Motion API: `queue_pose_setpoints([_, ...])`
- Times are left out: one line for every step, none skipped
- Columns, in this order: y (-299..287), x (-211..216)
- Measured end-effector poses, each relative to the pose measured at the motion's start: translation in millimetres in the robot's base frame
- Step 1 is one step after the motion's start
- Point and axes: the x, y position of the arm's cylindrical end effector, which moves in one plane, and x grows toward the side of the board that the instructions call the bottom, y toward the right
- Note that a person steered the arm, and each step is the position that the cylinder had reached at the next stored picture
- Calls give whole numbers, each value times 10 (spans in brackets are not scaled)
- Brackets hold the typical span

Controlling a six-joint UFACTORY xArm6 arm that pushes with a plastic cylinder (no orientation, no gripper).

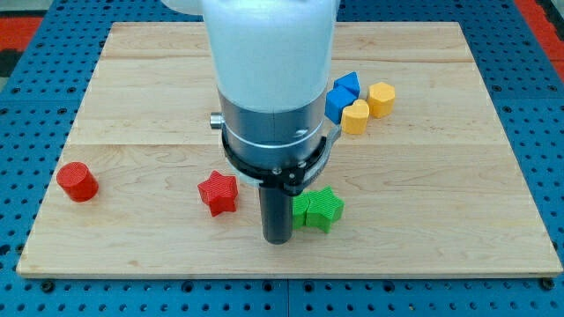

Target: Move the green star and green circle to the right of the board

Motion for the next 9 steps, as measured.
queue_pose_setpoints([0, 39])
queue_pose_setpoints([-132, 55])
queue_pose_setpoints([-216, -43])
queue_pose_setpoints([95, -224])
queue_pose_setpoints([204, -225])
queue_pose_setpoints([216, -225])
queue_pose_setpoints([216, -225])
queue_pose_setpoints([387, -224])
queue_pose_setpoints([736, -275])
